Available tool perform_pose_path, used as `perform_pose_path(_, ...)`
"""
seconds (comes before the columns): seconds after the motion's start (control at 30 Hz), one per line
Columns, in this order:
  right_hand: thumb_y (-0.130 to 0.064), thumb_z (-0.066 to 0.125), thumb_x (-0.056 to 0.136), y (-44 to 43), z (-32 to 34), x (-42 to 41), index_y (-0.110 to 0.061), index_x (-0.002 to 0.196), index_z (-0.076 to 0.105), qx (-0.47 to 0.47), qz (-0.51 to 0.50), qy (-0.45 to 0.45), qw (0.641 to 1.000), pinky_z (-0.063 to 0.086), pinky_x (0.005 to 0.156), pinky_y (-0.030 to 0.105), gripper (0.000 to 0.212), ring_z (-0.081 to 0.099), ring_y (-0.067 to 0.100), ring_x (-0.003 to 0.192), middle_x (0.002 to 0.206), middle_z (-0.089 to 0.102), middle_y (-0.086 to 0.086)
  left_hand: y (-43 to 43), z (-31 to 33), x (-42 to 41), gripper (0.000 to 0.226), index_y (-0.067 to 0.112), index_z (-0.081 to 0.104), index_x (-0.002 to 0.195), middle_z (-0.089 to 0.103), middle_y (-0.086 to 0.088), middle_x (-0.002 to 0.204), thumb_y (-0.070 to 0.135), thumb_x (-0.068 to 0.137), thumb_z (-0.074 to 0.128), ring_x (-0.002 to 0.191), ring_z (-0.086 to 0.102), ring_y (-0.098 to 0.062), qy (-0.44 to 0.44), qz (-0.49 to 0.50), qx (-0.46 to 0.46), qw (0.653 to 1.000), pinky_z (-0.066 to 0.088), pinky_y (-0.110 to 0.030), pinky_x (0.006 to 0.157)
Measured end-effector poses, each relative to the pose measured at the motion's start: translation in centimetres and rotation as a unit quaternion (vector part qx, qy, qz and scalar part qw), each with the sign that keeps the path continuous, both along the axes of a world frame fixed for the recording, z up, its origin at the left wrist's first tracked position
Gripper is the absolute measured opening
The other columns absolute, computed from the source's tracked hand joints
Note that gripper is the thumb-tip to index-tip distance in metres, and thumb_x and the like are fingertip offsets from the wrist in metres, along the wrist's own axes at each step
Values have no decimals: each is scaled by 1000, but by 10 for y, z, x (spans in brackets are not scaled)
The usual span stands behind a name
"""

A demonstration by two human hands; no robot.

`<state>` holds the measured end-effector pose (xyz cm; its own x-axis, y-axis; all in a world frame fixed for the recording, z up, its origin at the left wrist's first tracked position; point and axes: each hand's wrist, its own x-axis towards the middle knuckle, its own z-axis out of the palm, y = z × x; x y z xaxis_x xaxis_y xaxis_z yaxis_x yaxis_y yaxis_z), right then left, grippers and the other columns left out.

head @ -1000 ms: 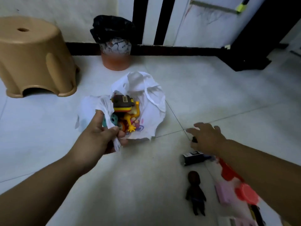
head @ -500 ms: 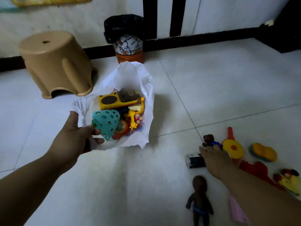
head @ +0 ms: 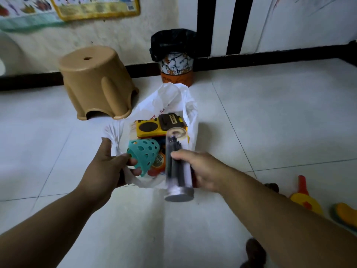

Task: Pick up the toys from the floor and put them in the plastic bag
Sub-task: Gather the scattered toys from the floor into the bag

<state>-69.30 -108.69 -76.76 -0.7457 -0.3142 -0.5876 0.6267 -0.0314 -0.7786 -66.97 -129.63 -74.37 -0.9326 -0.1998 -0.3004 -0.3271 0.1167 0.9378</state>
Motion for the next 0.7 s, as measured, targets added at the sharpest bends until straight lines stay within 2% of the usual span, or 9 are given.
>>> perform_pose_path(0.1, -38, 72, 77, -49, -25, -42, -19, 107, 63, -51, -62, -80, 994, 54, 85, 45, 37, 66, 29, 94, 101, 69, 9, -1, 3, -2, 54, 39, 29, 141, 64, -12, 87, 10, 98, 44, 62, 70, -24, -1, 5, 16, 1000, 59, -36, 59)
perform_pose_path(0.2, -37, 74, 74, -70, -52, -73, -23, 119, 53, -37, -165, -81, 982, 55, 78, 51, 52, 62, 33, 100, 113, 63, 10, 0, 8, -3, 60, 48, 22, 142, 64, -11, 84, 11, 99, 42, 67, 68, -26, 7, 3, 20, 1000, 56, -49, 80)
perform_pose_path(0.27, -29, 70, 80, -66, -66, -82, -20, 109, 57, 16, -248, -48, 968, 57, 62, 37, 33, 66, 29, 89, 106, 66, 11, 0, 11, -3, 57, 53, 23, 136, 64, -10, 84, 12, 100, 42, 69, 68, -26, 7, 6, 19, 1000, 54, -52, 85)
perform_pose_path(0.33, -25, 67, 80, -55, -72, -84, -18, 93, 62, 73, -264, -1, 962, 50, 51, 28, 16, 66, 25, 74, 96, 70, 12, -1, 12, -4, 51, 54, 28, 126, 63, -10, 85, 12, 100, 41, 67, 68, -25, 6, 7, 20, 1000, 55, -52, 86)
perform_pose_path(0.43, -22, 61, 79, -38, -65, -75, -18, 108, 64, 115, -202, 98, 968, 46, 53, 28, 29, 54, 16, 61, 83, 62, 3, -1, 13, -5, 41, 51, 37, 106, 63, -10, 85, 11, 100, 42, 58, 69, -19, -2, 6, 19, 1000, 59, -43, 74)
perform_pose_path(0.5, -26, 63, 76, -23, -54, -54, -21, 118, 59, 150, -133, 169, 965, 53, 76, 36, 42, 58, 16, 78, 90, 63, -2, -2, 14, -6, 39, 49, 42, 99, 64, -11, 87, 10, 99, 43, 55, 69, -17, -3, 9, 9, 1000, 60, -35, 64)
perform_pose_path(0.57, -27, 67, 79, 1, -48, -19, -25, 119, 58, 197, -57, 239, 949, 50, 84, 29, 41, 63, 12, 90, 98, 68, -7, -2, 13, -5, 33, 41, 46, 106, 63, -11, 87, 9, 99, 43, 54, 69, -16, 0, 11, 8, 1000, 60, -33, 63)
perform_pose_path(0.63, -22, 67, 83, 33, -50, 18, -29, 119, 59, 266, 39, 290, 919, 46, 76, 13, 37, 62, 3, 90, 103, 66, -12, -4, 12, -5, 34, 30, 43, 124, 62, -10, 86, 8, 98, 43, 54, 69, -15, 5, 2, 2, 1000, 60, -34, 66)
perform_pose_path(0.7, -22, 64, 85, 73, -66, 55, -32, 130, 53, 386, 205, 309, 845, 41, 81, 9, 47, 58, 3, 101, 120, 60, -10, -4, 8, -1, 38, 28, 40, 130, 62, -9, 89, 7, 99, 42, 54, 68, -12, 3, -13, -5, 1000, 61, -37, 69)
